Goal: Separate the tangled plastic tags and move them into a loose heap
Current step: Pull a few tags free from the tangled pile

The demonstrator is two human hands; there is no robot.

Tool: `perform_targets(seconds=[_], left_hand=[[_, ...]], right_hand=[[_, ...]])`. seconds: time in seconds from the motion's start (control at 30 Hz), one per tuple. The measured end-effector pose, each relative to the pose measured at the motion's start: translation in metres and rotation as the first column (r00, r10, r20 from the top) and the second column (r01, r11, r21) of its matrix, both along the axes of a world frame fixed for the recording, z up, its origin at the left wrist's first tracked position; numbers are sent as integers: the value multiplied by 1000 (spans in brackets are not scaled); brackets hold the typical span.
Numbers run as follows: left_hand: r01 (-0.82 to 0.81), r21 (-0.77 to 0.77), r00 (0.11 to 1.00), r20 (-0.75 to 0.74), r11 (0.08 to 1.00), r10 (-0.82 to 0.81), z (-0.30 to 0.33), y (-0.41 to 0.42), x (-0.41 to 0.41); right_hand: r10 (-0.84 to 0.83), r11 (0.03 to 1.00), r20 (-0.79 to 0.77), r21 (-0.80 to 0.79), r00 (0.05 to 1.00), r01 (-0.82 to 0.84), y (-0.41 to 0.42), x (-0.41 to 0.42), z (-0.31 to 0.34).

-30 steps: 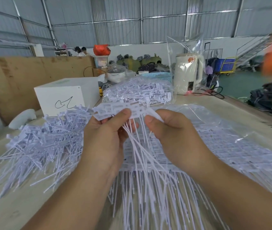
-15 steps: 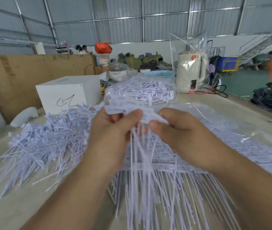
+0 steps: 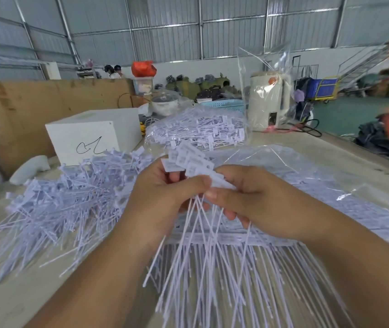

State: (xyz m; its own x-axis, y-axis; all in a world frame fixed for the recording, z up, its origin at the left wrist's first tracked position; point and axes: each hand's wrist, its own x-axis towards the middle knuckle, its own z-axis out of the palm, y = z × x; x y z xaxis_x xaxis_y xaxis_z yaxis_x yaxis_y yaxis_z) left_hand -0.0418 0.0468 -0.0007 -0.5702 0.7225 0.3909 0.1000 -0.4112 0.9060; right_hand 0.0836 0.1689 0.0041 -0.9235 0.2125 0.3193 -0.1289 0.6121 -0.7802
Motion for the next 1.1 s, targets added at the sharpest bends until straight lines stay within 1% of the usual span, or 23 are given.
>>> perform_targets(seconds=[0.07, 0.13, 0.27, 0.43, 0.5, 0.53, 0.73, 0.77, 0.83, 0.87, 0.9, 0.93, 0.97, 1.03, 1.1], left_hand=[[-52, 36, 999, 4, 998, 52, 2, -1, -2], [-100, 60, 994, 47, 993, 98, 5, -4, -5], [-109, 43, 994, 37, 993, 108, 4, -2, -5], [-134, 22, 990, -34, 991, 135, 2, -1, -7], [-135, 27, 991, -13, 990, 135, 0, 0, -9], [-135, 30, 991, 8, 990, 135, -1, 0, -9], [-169, 80, 979, 125, 982, 158, 0, 2, -6], [-180, 82, 973, 158, 980, 166, -1, 2, -6], [-196, 50, 954, 243, 979, 179, -3, 1, -8], [-200, 32, 944, 273, 979, 184, -4, 1, -8], [-199, 23, 943, 276, 980, 185, -5, 2, -9], [-199, 10, 943, 274, 980, 188, -6, 3, -10], [-191, 4, 951, 251, 982, 183, -8, 4, -11], [-170, 5, 967, 194, 985, 165, -11, 6, -10], [-126, 15, 983, 137, 992, 123, -13, 8, -8]], right_hand=[[3, 999, 19, -44, 1000, -2, 3, 3, 4], [-18, 997, 63, -79, 998, 23, 9, 6, 9], [-41, 998, 122, -34, 992, 46, 12, 8, 10], [-84, 996, 149, -19, 985, 88, 8, 8, 12], [-109, 993, 114, -23, 988, 112, 6, 7, 12], [-124, 991, 81, -49, 989, 128, 5, 6, 12], [-250, 936, -132, -288, 959, 205, -16, -8, 4], [-300, 907, -172, -357, 938, 224, -15, -11, 5], [-450, 843, -252, -436, 857, 314, -5, -10, 12], [-488, 815, -266, -480, 831, 325, 2, -8, 15], [-473, 800, -276, -532, 837, 277, 5, -4, 18], [-409, 819, -285, -535, 867, 210, 8, -1, 18], [-352, 852, -273, -489, 895, 186, 7, 1, 16], [-291, 919, -155, -320, 944, 230, 3, 0, 10], [-277, 949, -60, -176, 959, 262, -2, -6, 4]])
